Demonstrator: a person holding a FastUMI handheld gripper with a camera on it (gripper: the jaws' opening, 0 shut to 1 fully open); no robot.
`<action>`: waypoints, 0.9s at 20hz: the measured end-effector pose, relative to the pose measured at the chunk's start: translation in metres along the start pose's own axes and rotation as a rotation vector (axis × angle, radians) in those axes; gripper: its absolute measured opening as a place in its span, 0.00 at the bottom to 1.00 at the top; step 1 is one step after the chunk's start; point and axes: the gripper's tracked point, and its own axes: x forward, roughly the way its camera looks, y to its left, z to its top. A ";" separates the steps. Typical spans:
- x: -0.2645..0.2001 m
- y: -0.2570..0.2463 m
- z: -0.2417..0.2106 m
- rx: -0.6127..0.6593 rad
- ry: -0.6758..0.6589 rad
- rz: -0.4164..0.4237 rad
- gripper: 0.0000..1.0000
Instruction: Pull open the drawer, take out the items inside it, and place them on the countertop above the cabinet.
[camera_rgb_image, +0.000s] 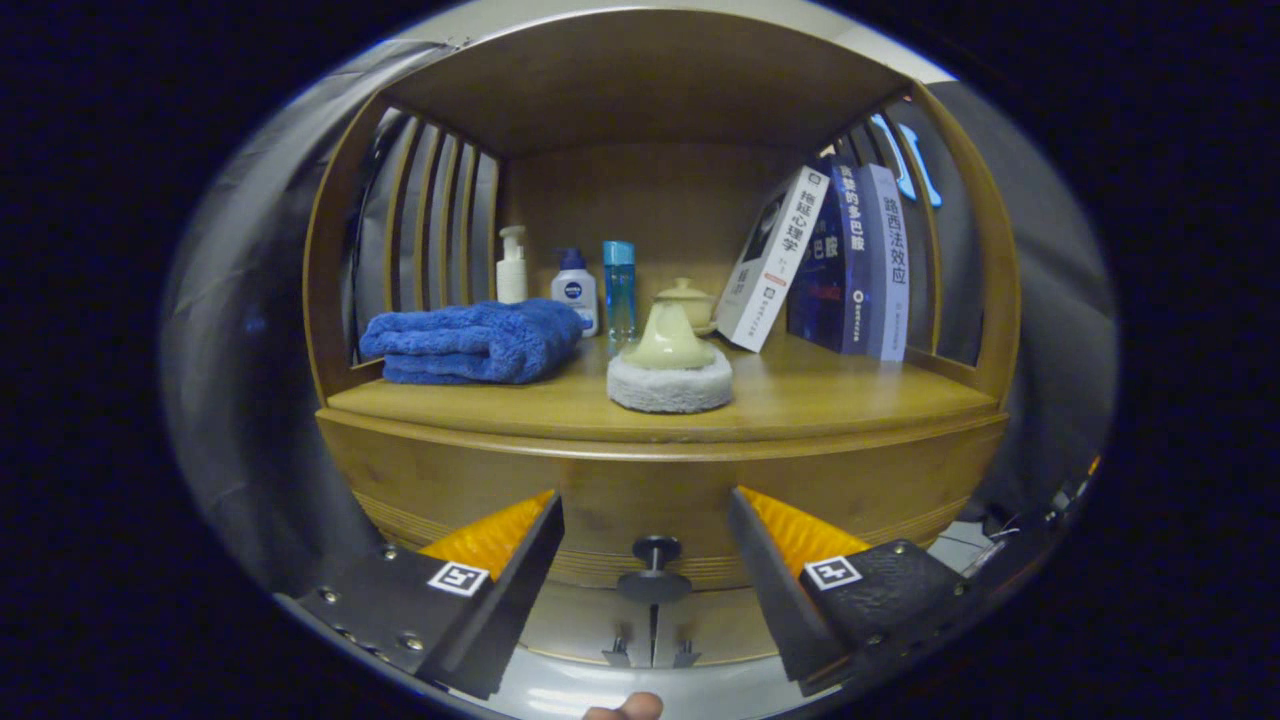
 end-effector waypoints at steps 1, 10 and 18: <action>-0.005 0.002 0.005 0.000 -0.006 0.004 0.99; -0.072 0.008 0.118 -0.017 -0.160 0.011 0.99; -0.127 0.009 0.190 -0.018 -0.252 -0.001 0.99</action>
